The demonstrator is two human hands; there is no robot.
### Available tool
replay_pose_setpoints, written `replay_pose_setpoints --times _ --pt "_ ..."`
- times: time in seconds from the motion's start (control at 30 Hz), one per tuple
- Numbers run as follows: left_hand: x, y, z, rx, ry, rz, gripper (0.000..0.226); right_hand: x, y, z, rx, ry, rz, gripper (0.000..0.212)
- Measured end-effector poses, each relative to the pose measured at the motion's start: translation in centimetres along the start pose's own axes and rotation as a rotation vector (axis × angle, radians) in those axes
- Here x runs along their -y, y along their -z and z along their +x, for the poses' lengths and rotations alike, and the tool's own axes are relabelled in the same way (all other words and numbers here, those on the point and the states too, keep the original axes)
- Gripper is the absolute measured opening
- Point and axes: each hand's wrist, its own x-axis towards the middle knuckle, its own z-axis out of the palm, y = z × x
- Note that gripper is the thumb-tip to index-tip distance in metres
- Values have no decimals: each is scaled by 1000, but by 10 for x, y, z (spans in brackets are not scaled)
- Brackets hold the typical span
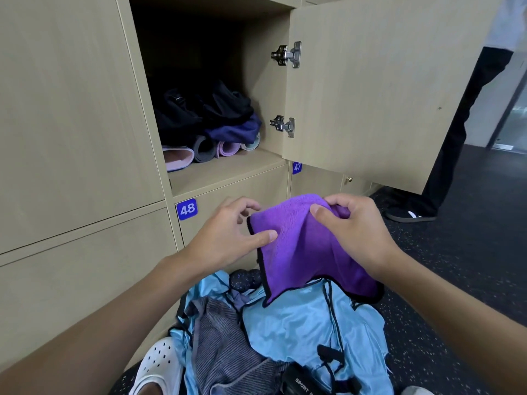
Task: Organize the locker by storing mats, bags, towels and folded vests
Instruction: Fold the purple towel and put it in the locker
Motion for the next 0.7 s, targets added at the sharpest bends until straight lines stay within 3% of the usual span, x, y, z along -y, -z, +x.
replay_pose_setpoints --times 0.2,0.37,0.53,0.6,0.7 --pt "-7 -14 -4 126 99 -105 48 -1 0 1 -79 17 -9 25" --pt "-3 -24 -1 41 186 -246 57 -3 1 1 -89 33 -17 25" --pt "-13 -24 -3 5 245 -671 29 -2 4 1 -111 2 -1 24" --pt "-13 -22 3 -71 262 -716 18 -2 7 2 -118 -31 41 19" --pt "-7 -11 14 -194 276 -705 21 -6 15 6 -135 -117 127 22"
